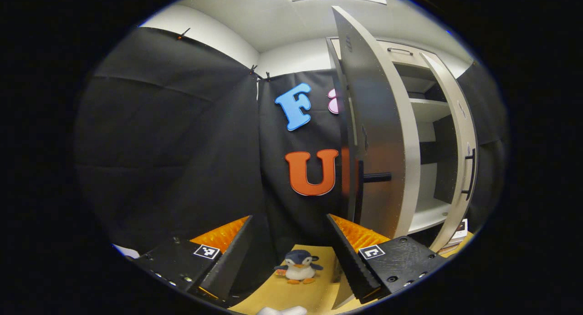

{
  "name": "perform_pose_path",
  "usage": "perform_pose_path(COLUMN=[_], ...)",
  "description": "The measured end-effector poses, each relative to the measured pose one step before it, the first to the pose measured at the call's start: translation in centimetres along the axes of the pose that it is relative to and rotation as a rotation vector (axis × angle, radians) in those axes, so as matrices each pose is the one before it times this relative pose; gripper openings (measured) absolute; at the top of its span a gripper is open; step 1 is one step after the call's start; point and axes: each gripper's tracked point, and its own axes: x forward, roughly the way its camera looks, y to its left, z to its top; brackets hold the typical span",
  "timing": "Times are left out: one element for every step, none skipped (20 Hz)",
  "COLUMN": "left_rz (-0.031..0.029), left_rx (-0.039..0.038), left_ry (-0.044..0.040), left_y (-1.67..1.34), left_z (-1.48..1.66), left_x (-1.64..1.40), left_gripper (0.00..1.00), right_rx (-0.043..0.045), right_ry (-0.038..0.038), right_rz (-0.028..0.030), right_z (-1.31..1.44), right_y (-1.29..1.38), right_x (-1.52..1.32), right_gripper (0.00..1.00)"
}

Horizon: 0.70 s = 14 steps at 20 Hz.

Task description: Grasp the bottle in the cabinet with the left hand and place it on the coaster, then close the right door with the right hand and the left door with the left hand.

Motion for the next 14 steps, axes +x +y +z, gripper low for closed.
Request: perform_pose_path(left_rz=[0.00426,-0.00085,-0.00010,-0.00118,-0.00784,-0.00823,0.00603,0.00811,0.00426,-0.00122,-0.00362,-0.01081,-0.01175,-0.00917], left_rx=[0.01156,0.00594,-0.01039,-0.01143,-0.00304,0.00557,0.00890,0.00765,0.00110,-0.00400,-0.00807,-0.00496,-0.00266,0.00033], left_ry=[-0.00597,-0.00563,-0.00081,0.00590,0.00163,0.00126,-0.00272,0.00215,-0.00234,0.00426,0.00274,0.00242,0.00226,0.00092], left_y=[0.129,-0.072,-0.116,-0.051,-0.123,-0.372,-0.009,0.023,-0.104,-0.269,-0.291,-0.547,-0.628,-0.581], left_z=[0.025,0.090,0.003,-0.056,-0.085,-0.036,0.072,-0.023,0.106,0.042,-0.117,-0.044,0.036,0.126], left_x=[-0.043,-0.039,0.019,-0.001,-0.005,-0.003,-0.053,-0.029,-0.111,-0.150,-0.135,-0.215,-0.141,-0.196], left_gripper=[0.99,0.92,0.92,0.92,0.92,0.92,0.91,0.90,0.90,0.90,0.90,0.90,0.90,0.90], right_rx=[0.00159,0.00082,0.00030,-0.00135,-0.00246,-0.00164,0.00067,0.00131,0.00343,0.00407,0.00353,0.00119,-0.00069,0.00074], right_ry=[0.00152,0.00112,-0.00132,0.00094,0.00201,0.00112,-0.00027,-0.00118,-0.00215,-0.00280,-0.00305,-0.00202,-0.00028,-0.00072], right_rz=[0.00151,0.00161,0.00279,0.00392,0.00403,0.00624,0.00470,0.00346,0.00301,0.00154,0.00107,-0.00196,-0.00230,-0.00390], right_z=[-0.086,-0.011,-0.018,0.043,-0.097,-0.025,0.033,0.025,0.071,0.028,0.049,0.115,-0.052,0.061], right_y=[0.037,-0.033,0.074,0.021,0.062,-0.002,0.061,0.033,0.013,-0.009,0.055,-0.107,-0.114,-0.134], right_x=[-0.113,-0.006,-0.007,0.084,0.007,-0.030,-0.036,0.033,-0.002,0.024,0.056,0.030,-0.026,-0.014], right_gripper=[0.96,0.95,0.97,0.97,0.97,0.97,0.97,0.97,0.97,0.97,0.97,0.97,0.97,0.97])
